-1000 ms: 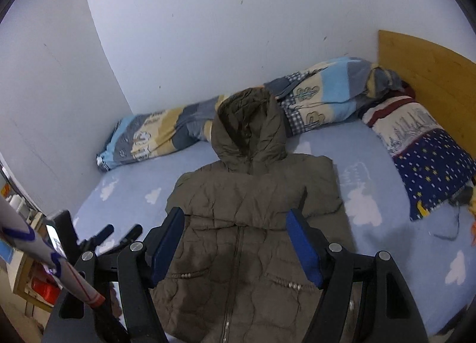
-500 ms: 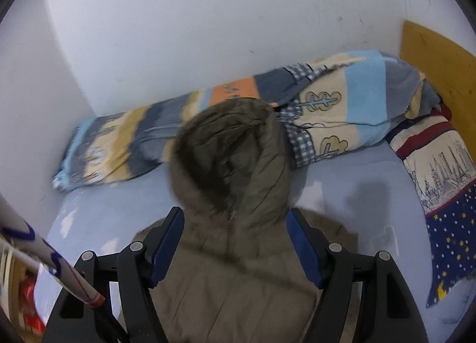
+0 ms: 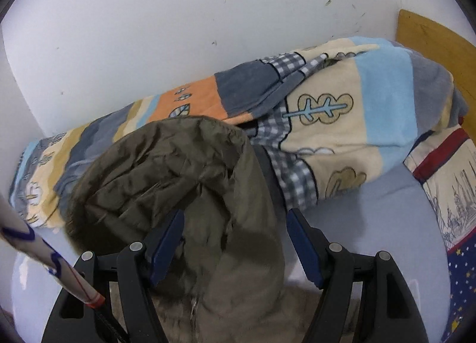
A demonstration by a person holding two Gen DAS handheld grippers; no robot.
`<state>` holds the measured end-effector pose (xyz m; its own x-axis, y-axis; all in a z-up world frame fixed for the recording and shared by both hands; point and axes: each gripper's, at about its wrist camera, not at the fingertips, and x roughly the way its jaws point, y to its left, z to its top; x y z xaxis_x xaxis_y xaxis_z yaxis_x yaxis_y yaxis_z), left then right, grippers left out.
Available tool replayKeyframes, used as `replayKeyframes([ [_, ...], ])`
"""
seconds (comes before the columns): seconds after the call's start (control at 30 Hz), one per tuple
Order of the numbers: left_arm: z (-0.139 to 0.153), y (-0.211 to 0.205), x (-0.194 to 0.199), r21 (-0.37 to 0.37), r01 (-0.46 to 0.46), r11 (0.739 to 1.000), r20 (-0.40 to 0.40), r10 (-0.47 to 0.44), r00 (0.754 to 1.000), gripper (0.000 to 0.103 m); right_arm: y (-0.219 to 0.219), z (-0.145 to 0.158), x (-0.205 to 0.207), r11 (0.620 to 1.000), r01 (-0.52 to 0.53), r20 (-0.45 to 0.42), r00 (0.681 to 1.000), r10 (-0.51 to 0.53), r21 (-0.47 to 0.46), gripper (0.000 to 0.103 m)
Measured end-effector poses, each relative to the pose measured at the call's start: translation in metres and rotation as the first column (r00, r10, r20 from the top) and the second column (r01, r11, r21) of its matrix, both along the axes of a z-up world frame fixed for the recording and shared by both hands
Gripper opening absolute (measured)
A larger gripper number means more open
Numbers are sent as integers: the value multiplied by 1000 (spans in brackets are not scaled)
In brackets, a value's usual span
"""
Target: Fold large clothes
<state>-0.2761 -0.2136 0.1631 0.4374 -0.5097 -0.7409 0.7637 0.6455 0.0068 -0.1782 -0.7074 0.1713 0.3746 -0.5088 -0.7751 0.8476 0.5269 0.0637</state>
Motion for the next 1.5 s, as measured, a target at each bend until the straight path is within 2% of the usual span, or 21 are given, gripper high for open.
replayKeyframes([
  [0.13, -4, -1, 3, 3, -5, 1000, -18, 5, 1000, 84, -14, -16, 14, 998, 28, -77, 996, -33, -61, 76],
  [0.2, -7, -3, 2, 11, 8, 1000, -23, -8, 1000, 84, -18, -20, 15, 996, 28, -78, 996, -34, -80, 75],
  [0.23, -7, -5, 1, 16, 9, 1000, -23, -8, 1000, 84, -18, -23, 14, 997, 14, -70, 997, -19, -77, 71],
  [0.27, -9, -6, 1, 20, 8, 1000, -25, -7, 1000, 84, -19, -27, 13, 998, -10, -65, 998, 6, -61, 37],
  [0.3, -10, -7, 2, 22, 8, 1000, -31, -7, 1000, 84, -19, -32, 14, 999, -22, -87, 996, 18, -45, 9],
  [0.33, -10, -7, 2, 23, 7, 1000, -34, -6, 999, 84, -17, -34, 13, 998, -22, -104, 994, 17, -52, 10],
  [0.6, -3, -8, -1, 5, -10, 1000, -17, 10, 1000, 84, 35, 7, -33, 990, -80, 7, 997, 81, -116, 8],
  [0.8, 10, -1, 5, -40, -65, 997, -10, 65, 998, 84, 112, 52, -101, 977, -164, 75, 982, 175, -139, 7],
  [0.93, 17, 4, 13, -78, -110, 991, -22, 109, 994, 84, 169, 61, -158, 971, -205, 117, 968, 220, -126, 7],
  [1.03, 21, 6, 21, -98, -143, 985, -35, 140, 990, 84, 215, 43, -201, 973, -214, 130, 966, 224, -87, 7],
  [1.1, 23, 9, 26, -115, -171, 979, -41, 167, 985, 84, 238, 17, -219, 976, -207, 91, 973, 212, -67, 7],
  [1.17, 23, 10, 29, -119, -188, 975, -55, 182, 982, 84, 253, -27, -226, 982, -174, -8, 985, 174, -79, 7],
  [1.23, 23, 11, 32, -123, -203, 971, -79, 194, 978, 84, 247, -68, -223, 990, -133, -57, 990, 130, -43, 7],
  [1.27, 23, 12, 32, -123, -204, 971, -83, 195, 977, 84, 242, -93, -217, 991, -124, -119, 986, 118, -40, 7],
  [1.3, 23, 12, 32, -120, -202, 972, -79, 194, 978, 84, 239, -103, -213, 990, -132, -151, 981, 123, -49, 7],
  [1.37, 23, 12, 32, -110, -197, 974, -66, 190, 980, 84, 235, -114, -207, 987, -134, -169, 979, 117, -92, 8],
  [1.5, 20, 6, 32, -103, -170, 980, -70, 164, 984, 84, 238, -104, -203, 984, -141, -146, 981, 125, -106, 10],
])
